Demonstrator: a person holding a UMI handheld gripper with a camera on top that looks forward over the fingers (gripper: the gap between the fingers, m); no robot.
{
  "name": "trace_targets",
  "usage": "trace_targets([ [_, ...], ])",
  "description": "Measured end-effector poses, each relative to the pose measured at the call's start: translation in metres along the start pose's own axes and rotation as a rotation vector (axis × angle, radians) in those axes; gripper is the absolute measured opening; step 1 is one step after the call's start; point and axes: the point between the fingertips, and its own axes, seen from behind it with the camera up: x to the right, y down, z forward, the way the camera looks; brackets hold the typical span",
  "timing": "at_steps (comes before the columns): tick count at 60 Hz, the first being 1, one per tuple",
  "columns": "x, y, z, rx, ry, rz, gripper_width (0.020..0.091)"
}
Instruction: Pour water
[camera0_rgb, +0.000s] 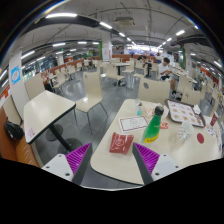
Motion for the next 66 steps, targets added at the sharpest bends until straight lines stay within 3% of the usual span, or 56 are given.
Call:
trace_targets([
  [12,0.008,-0.021,-0.004,0.056,0.050,0.072,0.0840],
  [23,0.042,-0.006,0.009,0.100,0.135,0.117,0.0843],
  [36,0.119,-0.009,0.062,0.230,0.280,0.118,0.0839],
  [50,0.169,-0.027,0.134,0.347,0.351,0.112,0.0830],
  [52,0.173,-0.034,0.139,0.381,0.360,0.098,0.0805],
  [54,0.178,-0.041,0.144,0.417,0.375,0.078,0.0717],
  [56,0.182,-0.042,0.151,0.426,0.392,0.059,0.0519],
  [60,0.188,-0.049,0.153,0.463,0.429,0.009,0.0495],
  [66,0.189,-0.049,0.156,0.459,0.432,0.002,0.0456],
])
